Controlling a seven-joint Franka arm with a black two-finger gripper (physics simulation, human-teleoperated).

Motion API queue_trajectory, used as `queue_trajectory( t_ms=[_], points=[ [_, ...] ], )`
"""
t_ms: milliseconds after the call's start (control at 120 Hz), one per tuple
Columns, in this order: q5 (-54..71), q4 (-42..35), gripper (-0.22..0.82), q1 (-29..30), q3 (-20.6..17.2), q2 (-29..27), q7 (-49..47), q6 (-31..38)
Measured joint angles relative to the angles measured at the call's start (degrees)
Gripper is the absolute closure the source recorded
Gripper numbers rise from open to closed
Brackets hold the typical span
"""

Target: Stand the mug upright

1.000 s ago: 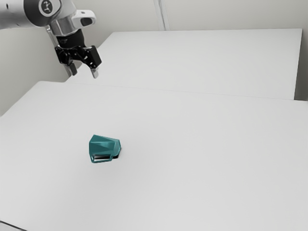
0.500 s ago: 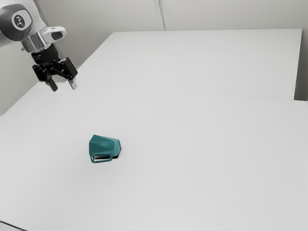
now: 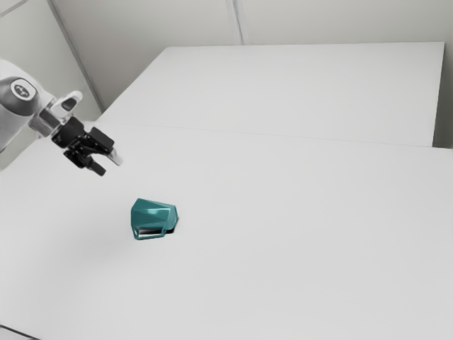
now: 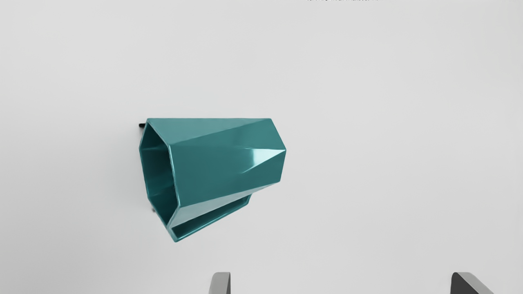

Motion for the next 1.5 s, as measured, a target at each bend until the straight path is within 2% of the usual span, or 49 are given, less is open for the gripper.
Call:
queue_trajectory(
  t_ms=[142,392,700,1092,1500],
  points=[
    [-6.9,-3.8,0.02,0.9,1.5,0.9,6.7,2.5],
    [-16.7,-10.1,0.02,3.0,1.7,3.1,17.8,5.8],
    [-22.6,-12.0,0.02,4.6,1.7,7.7,28.3,7.8],
    [-25.0,-11.9,0.02,4.5,1.7,12.1,36.3,8.8],
    [-26.3,-11.9,0.02,3.0,1.6,13.7,40.4,10.1]
  ],
)
